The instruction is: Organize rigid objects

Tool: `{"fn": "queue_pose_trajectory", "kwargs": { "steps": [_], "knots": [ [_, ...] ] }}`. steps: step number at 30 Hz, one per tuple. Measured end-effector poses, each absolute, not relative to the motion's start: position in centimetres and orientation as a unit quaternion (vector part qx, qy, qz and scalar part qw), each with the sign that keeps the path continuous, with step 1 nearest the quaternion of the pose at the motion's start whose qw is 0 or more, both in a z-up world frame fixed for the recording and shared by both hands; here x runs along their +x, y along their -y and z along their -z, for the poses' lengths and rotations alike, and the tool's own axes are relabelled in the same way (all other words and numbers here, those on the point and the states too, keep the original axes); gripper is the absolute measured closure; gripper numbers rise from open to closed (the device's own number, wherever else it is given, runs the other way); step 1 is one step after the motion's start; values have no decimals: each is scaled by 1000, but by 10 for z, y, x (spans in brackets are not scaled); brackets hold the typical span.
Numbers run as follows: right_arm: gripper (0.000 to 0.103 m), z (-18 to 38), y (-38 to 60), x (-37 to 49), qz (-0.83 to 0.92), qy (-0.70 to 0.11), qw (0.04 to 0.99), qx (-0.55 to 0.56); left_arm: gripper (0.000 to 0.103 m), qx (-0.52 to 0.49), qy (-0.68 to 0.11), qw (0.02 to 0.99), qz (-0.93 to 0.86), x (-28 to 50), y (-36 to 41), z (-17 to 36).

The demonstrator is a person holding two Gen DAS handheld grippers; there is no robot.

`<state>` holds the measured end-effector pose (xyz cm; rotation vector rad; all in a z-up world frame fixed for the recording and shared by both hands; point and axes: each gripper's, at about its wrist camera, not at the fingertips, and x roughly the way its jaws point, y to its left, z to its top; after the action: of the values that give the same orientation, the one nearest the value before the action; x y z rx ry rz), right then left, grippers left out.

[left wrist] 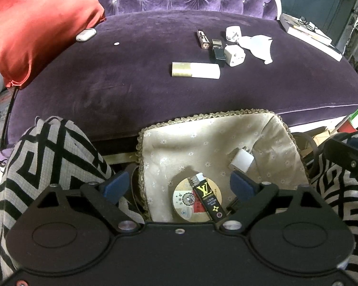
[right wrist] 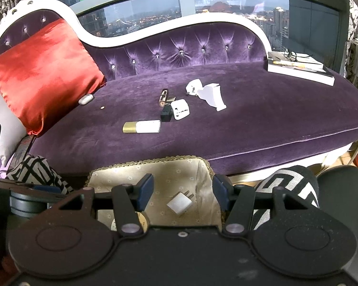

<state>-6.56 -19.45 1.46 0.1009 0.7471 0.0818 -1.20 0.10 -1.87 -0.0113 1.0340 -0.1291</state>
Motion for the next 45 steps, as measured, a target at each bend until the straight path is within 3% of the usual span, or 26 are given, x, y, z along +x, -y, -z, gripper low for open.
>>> {"fn": "queue_pose_trajectory", "kwargs": {
  "steps": [45],
  "knots": [
    [48, -15, 192, -58, -33, -379, 924, 29, 14, -7, -486, 873, 38, -3, -9, 0]
  ]
}}
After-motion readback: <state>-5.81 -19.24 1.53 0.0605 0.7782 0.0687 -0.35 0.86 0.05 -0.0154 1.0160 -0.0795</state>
